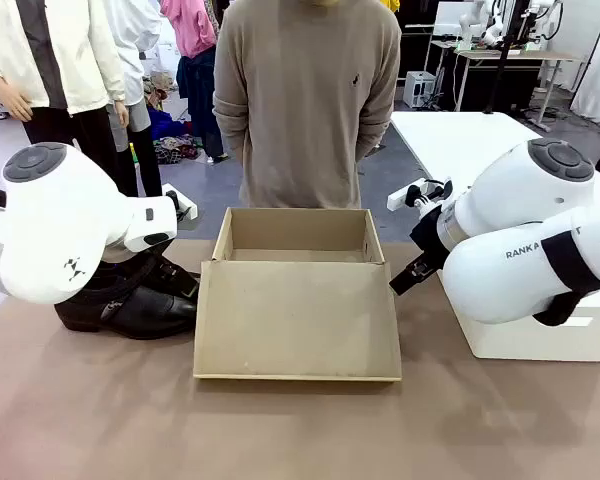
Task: Pack the shoes into the box.
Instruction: Place one shoe of the Shoes into the Shoes Box.
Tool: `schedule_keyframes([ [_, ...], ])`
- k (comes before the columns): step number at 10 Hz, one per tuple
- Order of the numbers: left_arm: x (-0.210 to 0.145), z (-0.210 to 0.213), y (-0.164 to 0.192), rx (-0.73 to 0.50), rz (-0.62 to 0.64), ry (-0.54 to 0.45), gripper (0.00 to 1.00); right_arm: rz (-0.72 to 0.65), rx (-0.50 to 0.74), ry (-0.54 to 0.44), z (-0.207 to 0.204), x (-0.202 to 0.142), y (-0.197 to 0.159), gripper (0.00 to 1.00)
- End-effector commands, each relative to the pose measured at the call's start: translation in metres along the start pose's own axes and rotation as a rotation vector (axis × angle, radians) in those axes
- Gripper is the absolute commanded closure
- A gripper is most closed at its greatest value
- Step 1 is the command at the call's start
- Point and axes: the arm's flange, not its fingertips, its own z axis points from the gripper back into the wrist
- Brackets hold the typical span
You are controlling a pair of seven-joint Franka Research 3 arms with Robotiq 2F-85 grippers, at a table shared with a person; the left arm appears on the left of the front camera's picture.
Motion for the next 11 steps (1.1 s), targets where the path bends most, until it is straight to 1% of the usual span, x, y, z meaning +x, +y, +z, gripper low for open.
schedule_keyframes([
  [1,0.0,0.0,0.0,0.0,0.0,0.0,0.0,0.0,0.0,0.0,0.0,0.0,0.0,0.0],
  [11,0.0,0.0,0.0,0.0,0.0,0.0,0.0,0.0,0.0,0.0,0.0,0.0,0.0,0.0],
])
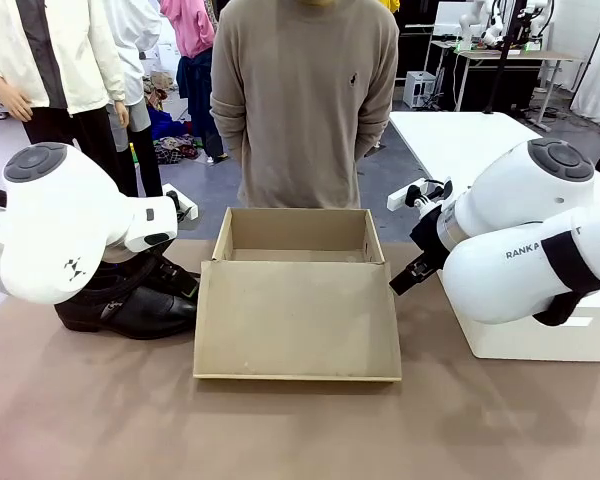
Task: Pack the shoes into the box.
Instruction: Place one shoe of the Shoes into the Shoes Box.
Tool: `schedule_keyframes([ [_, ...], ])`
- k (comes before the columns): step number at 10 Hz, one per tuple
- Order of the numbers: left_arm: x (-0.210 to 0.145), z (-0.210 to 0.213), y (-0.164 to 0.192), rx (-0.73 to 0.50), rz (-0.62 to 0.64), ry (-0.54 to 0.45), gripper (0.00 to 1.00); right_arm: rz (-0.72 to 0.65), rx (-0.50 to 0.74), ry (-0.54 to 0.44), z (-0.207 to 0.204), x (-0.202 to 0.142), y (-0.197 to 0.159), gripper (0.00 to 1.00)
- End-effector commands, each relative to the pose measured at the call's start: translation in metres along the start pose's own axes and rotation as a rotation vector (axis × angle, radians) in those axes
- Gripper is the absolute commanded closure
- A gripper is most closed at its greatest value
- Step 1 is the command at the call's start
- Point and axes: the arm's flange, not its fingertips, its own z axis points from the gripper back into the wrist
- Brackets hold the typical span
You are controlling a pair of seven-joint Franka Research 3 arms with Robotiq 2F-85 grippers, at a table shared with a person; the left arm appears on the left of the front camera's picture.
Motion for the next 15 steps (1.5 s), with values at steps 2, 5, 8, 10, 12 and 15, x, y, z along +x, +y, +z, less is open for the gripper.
schedule_keyframes([
  [2,0.0,0.0,0.001,0.0,0.002,0.0,0.0,0.0,0.0,0.0,0.0,0.0,0.0,0.0],
  [5,0.006,0.036,0.012,-0.013,-0.042,-0.065,0.0,-0.026,0.082,-0.025,0.039,0.015,-0.022,0.0],
  [8,0.027,0.089,0.022,-0.021,-0.173,-0.085,0.0,0.037,0.139,-0.068,0.083,0.024,-0.045,0.0],
  [10,0.04,0.118,0.034,-0.113,-0.28,-0.109,0.0,0.122,0.19,-0.123,0.109,0.026,-0.054,0.0],
  [12,0.046,0.138,0.045,-0.236,-0.346,-0.151,0.0,0.19,0.246,-0.204,0.13,0.02,-0.067,0.0],
  [15,0.047,0.155,0.067,-0.363,-0.369,-0.166,0.0,0.279,0.396,-0.275,0.146,0.008,-0.084,0.0],
])
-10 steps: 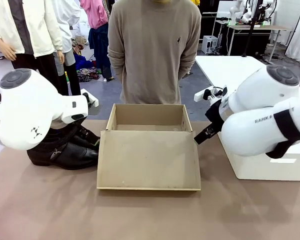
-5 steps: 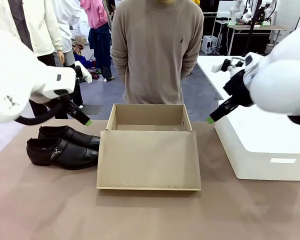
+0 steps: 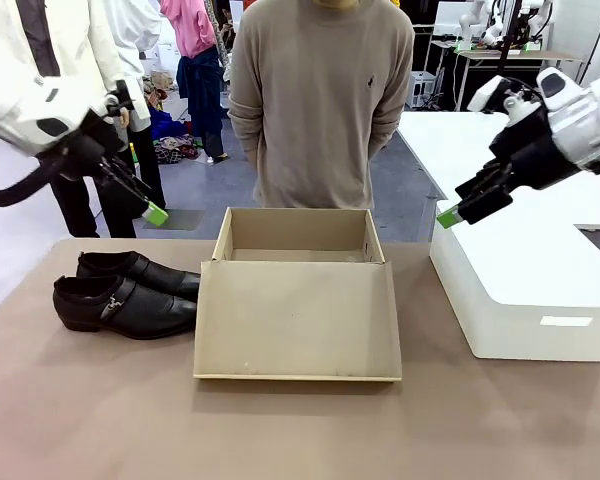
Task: Pack the shoes into the box.
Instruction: Place one shoe of the Shoes into the Shoes Box.
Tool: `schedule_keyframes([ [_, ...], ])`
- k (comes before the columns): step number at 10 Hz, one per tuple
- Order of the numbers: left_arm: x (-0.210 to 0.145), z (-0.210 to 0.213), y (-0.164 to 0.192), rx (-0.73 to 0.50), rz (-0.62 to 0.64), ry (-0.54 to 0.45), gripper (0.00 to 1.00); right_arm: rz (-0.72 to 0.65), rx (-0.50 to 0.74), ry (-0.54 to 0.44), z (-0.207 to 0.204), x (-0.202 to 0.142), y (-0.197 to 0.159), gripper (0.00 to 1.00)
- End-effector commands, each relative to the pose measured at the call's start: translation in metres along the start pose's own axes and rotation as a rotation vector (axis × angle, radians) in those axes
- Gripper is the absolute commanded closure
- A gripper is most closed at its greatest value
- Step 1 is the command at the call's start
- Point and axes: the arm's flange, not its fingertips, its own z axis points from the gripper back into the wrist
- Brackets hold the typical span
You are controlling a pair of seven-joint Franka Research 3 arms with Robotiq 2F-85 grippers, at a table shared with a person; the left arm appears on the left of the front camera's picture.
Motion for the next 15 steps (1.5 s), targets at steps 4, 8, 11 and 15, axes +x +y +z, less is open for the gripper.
schedule_keyframes([
  [4,-0.019,0.01,0.02,-0.18,-0.091,-0.082,0.0,0.071,0.173,-0.096,0.014,-0.022,-0.019,0.0],
  [8,-0.043,0.016,0.016,-0.177,-0.05,-0.137,0.0,0.071,0.185,-0.103,0.013,-0.022,-0.017,0.0],
  [11,-0.033,0.016,0.019,-0.177,-0.072,-0.111,0.0,0.037,0.183,-0.086,0.017,-0.025,-0.015,0.0],
  [15,-0.033,0.016,0.019,-0.177,-0.072,-0.111,0.0,0.037,0.183,-0.086,0.017,-0.025,-0.015,0.0],
])
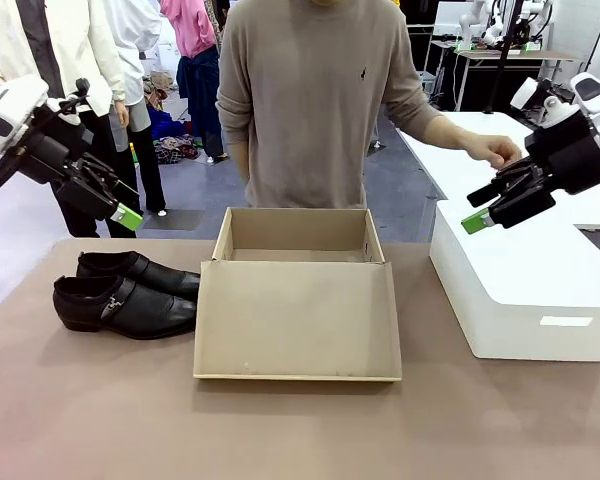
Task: Pack the shoes into the box.
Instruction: Place one shoe of the Shoes into the Shoes Box.
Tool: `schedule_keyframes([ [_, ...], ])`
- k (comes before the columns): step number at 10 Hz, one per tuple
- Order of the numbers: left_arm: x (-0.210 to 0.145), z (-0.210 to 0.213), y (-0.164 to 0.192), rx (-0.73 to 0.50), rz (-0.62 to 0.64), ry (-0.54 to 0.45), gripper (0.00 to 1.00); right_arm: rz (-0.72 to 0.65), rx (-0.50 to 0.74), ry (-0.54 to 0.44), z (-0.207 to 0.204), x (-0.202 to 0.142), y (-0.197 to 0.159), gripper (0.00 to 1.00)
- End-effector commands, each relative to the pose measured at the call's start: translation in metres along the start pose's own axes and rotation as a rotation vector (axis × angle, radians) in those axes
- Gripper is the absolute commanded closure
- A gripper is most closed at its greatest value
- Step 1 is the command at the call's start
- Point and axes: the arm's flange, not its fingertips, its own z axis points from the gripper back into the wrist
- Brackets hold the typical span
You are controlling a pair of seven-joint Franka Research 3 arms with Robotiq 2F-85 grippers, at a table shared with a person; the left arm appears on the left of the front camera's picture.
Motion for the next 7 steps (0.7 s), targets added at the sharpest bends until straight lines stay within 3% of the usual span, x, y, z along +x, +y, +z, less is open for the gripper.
schedule_keyframes([
  [1,-0.0009,0.0011,0.0035,-0.014,-0.018,-0.021,0.0,0.03,0.012,-0.026,-0.0019,0.0004,-0.004,0.0],
  [7,-0.0009,0.0011,0.0035,-0.014,-0.018,-0.021,0.0,0.03,0.012,-0.026,-0.0019,0.0004,-0.004,0.0],
])
